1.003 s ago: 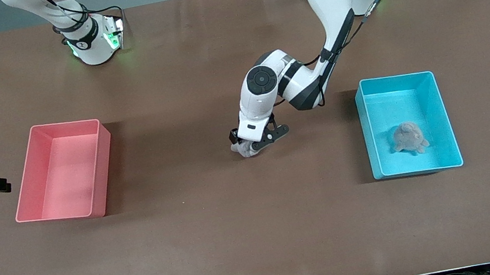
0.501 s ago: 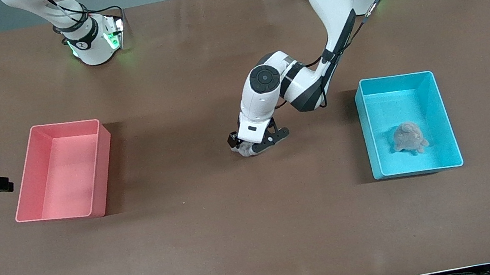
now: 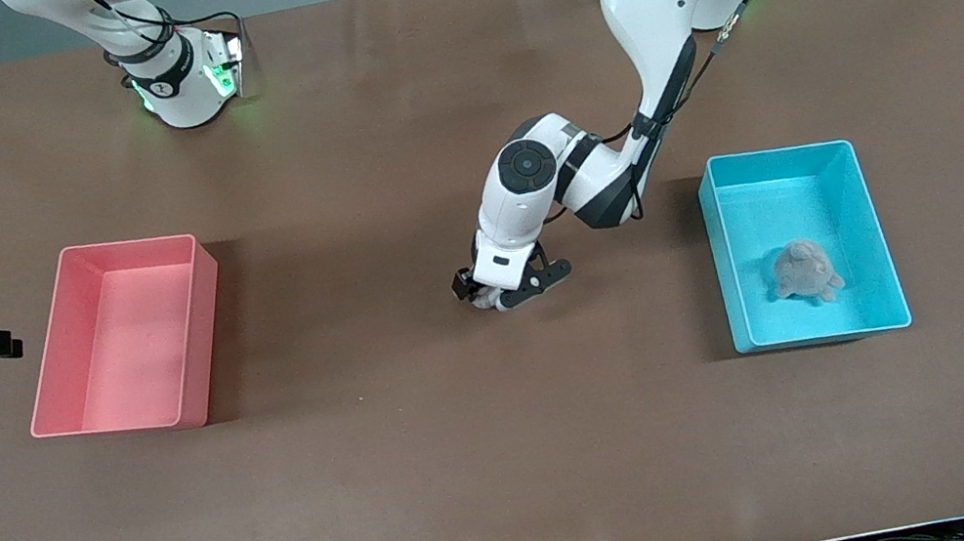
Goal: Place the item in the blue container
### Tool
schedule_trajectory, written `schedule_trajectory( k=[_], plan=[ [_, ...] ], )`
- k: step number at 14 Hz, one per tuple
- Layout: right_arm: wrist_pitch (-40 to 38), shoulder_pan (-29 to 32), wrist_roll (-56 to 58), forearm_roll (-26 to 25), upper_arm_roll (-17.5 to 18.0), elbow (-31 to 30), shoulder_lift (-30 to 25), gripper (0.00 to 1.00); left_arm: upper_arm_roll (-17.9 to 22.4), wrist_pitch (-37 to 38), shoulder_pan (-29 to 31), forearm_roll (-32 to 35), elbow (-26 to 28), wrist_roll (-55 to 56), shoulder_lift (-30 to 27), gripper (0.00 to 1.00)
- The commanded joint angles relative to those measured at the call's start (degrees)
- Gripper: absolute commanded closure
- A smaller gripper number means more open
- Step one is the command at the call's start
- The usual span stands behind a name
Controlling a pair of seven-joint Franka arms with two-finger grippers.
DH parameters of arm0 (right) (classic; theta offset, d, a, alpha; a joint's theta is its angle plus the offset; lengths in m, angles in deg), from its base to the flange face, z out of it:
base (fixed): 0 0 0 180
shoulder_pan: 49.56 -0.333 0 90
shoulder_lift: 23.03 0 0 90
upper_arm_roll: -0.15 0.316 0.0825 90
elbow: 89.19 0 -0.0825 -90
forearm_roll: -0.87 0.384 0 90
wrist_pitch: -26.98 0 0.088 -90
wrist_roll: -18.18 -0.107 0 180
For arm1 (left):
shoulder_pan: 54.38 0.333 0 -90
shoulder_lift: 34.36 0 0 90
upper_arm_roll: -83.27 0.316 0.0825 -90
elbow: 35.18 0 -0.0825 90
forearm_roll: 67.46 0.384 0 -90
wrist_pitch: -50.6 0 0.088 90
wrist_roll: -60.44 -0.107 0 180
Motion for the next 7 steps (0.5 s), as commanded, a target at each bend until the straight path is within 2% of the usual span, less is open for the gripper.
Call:
schedule_trajectory(
  k=[1, 2, 3, 7],
  plan=[
    [0.13, 0.29, -0.23, 0.31, 0.07, -4.06, -4.36, 0.00, 0.48, -0.67, -0.12, 1.55, -0.81, 0.11, 0.27, 0.62],
    [0.13, 0.29, -0.23, 0.31, 0.07, -4.86, -5.51, 0.00, 0.48, -0.67, 0.06, 1.55, -0.81, 0.11, 0.10, 0.74],
    [0.13, 0.11, -0.23, 0.22, 0.16, -5.82, -6.91, 0.00, 0.48, -0.50, 0.49, 1.55, -0.64, 0.11, -0.34, 0.81],
    [0.39, -0.59, -0.23, -0.57, 0.34, -11.08, -12.97, 0.00, 0.30, 3.18, 4.27, 1.46, -0.72, 0.11, -3.58, 0.85]
  ],
)
